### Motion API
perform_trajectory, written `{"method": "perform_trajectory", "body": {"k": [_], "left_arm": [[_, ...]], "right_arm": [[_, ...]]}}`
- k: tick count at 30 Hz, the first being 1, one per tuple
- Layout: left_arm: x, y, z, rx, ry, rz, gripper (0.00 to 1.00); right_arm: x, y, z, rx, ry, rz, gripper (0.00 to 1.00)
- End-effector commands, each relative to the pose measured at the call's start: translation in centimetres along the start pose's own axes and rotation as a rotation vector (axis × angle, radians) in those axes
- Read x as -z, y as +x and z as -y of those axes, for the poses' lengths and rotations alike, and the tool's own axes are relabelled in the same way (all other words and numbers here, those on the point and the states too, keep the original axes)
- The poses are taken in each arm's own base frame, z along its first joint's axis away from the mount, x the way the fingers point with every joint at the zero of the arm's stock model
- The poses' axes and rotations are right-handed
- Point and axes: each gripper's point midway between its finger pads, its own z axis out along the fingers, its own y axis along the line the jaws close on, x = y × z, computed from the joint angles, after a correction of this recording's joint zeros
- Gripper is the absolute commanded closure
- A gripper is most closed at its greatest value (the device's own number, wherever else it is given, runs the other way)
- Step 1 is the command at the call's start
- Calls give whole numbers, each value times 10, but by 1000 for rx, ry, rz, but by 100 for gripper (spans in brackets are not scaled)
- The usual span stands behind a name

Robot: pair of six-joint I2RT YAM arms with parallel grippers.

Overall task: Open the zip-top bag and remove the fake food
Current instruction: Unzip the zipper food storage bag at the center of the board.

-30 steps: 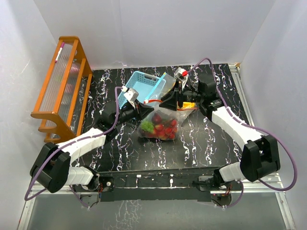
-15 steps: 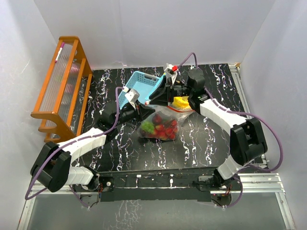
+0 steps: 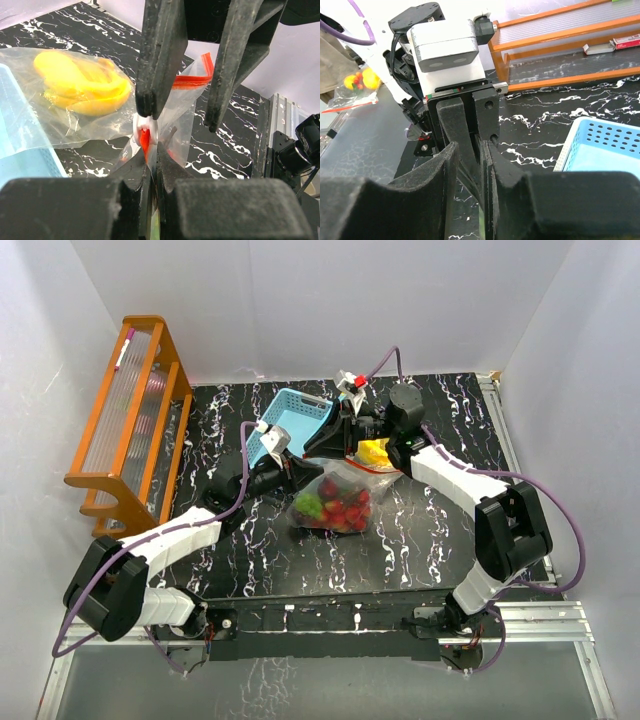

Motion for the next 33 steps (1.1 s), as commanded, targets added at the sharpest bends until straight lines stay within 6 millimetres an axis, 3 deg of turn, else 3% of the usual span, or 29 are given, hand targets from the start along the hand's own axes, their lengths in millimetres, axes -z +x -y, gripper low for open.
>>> {"method": "perform_trajectory", "body": {"k": [1,3,6,17,19,21,26,33], "left_arm": [[4,-27,11,-57,34,76,100],[5,-29,12,-59,36,78,100],[5,-29,13,-62,39,80,100],[7,-31,11,-66,22,87,100],[7,-30,11,-68,23,84,100],[7,-29,11,-67,24,81,100],[8,-31,12,-71,22,86,100],[9,-32,11,-70,11,94,100]], "right_arm": [[-2,-7,-2,42,-13,19,67],[-3,-5,1,33,-4,20,62],[-3,-4,6,22,3,20,62],[-3,0,6,6,3,12,73],[-2,1,9,-3,25,13,70],[-2,0,15,3,55,15,61],[-3,1,17,-10,59,9,60],[-2,2,13,-10,48,4,78]]}}
